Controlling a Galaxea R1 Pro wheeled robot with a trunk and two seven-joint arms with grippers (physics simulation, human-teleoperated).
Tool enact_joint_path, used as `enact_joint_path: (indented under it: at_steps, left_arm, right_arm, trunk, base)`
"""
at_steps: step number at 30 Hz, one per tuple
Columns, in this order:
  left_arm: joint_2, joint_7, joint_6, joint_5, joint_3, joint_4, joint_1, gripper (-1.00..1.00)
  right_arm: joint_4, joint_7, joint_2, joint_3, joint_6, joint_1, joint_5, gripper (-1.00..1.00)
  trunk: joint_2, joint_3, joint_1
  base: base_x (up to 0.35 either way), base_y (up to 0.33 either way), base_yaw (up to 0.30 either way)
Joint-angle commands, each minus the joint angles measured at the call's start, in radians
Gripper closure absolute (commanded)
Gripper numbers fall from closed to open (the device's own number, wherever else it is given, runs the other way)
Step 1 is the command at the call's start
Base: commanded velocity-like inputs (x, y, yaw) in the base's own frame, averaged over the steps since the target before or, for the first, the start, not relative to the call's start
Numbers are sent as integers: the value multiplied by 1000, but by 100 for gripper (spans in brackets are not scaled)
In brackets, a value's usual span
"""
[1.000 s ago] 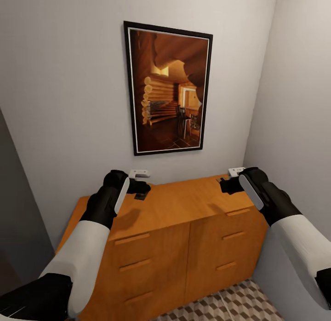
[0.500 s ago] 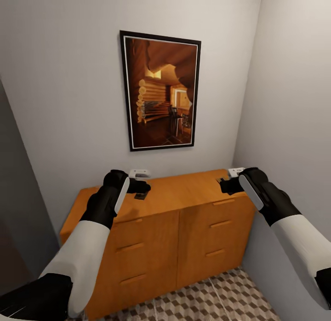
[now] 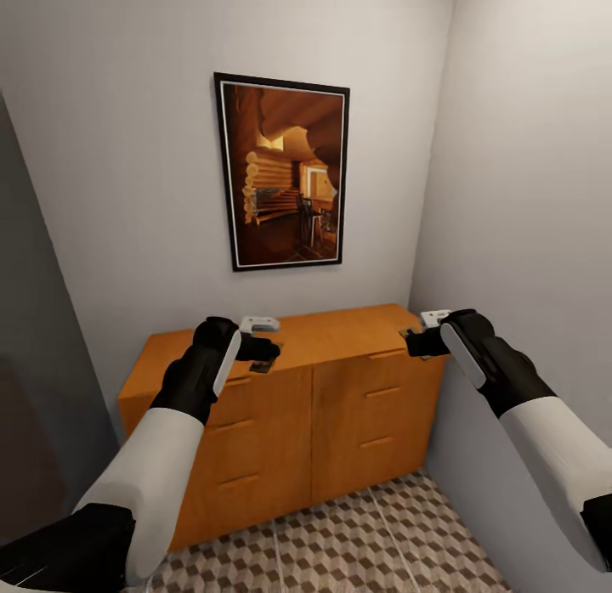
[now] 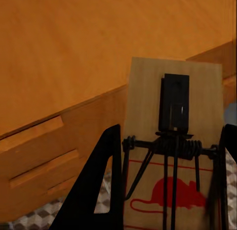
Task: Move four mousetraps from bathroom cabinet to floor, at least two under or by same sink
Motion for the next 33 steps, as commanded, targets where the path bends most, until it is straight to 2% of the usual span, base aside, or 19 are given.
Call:
enact_joint_path:
  at_steps: [1, 5, 14, 20, 23, 25, 27, 29, 30, 31, 32, 33]
  left_arm:
    - [0, -6, 3, -5, 0, -1, -1, 100]
    - [0, -6, 3, -1, 0, -6, 6, 100]
    - [3, -3, 3, -4, 0, -129, 35, 100]
    - [8, 2, 1, -6, 1, -138, 122, 100]
    - [12, 8, -1, -4, 1, -79, 155, 100]
    - [16, 9, -12, -3, 1, -29, 163, 100]
    - [18, 11, -60, -1, 2, 27, 168, 100]
    - [20, 11, -172, 1, 3, 134, 171, 100]
    - [20, 12, -202, 2, 4, 168, 171, 100]
    - [21, 12, -262, 3, 10, 242, 172, 100]
    - [21, 12, -291, 3, 16, 281, 172, 100]
    - [24, 12, -347, 4, 34, 358, 172, 100]
  right_arm:
    - [-2, -8, -1, 3, 2, -1, -10, 100]
    - [-5, -8, -1, 3, 2, -1, -9, 100]
    - [-8, -8, -1, 3, 2, 69, -9, 100]
    - [-2, -9, 1, 3, 2, 125, -7, 100]
    - [6, -11, 14, 3, -7, 197, -2, 100]
    - [19, -11, 18, 3, -52, 244, -1, 100]
    - [43, -9, 20, 3, -89, 279, -1, 100]
    - [97, -9, 22, 4, -125, 302, 0, 100]
    - [113, -8, 23, 4, -134, 305, 1, 100]
    - [149, -8, 24, 5, -153, 310, 2, 100]
    - [168, -7, 25, 5, -164, 311, 2, 100]
    - [207, -6, 27, 6, -190, 314, 3, 100]
  trunk:
    - [-1, -1, -1]
    - [-1, -1, -1]
    - [-1, -1, -1]
    - [-1, -1, -1]
    - [-1, -1, -1]
    - [-1, -1, -1]
    - [-1, -1, -1]
    - [-1, -1, -1]
    - [-1, -1, -1]
    - [-1, -1, -1]
    - [-1, -1, -1]
    - [-1, -1, -1]
  base:
    - [-300, -156, 0]
    - [-300, -156, 0]
    - [-300, -171, 0]
    - [-300, -182, 0]
    - [-300, -176, 0]
    - [-300, -170, 0]
    - [-300, -168, 0]
    - [-299, -172, 0]
    - [-297, -176, 0]
    - [-294, -178, 0]
    - [-293, -178, 0]
    - [-292, -179, 0]
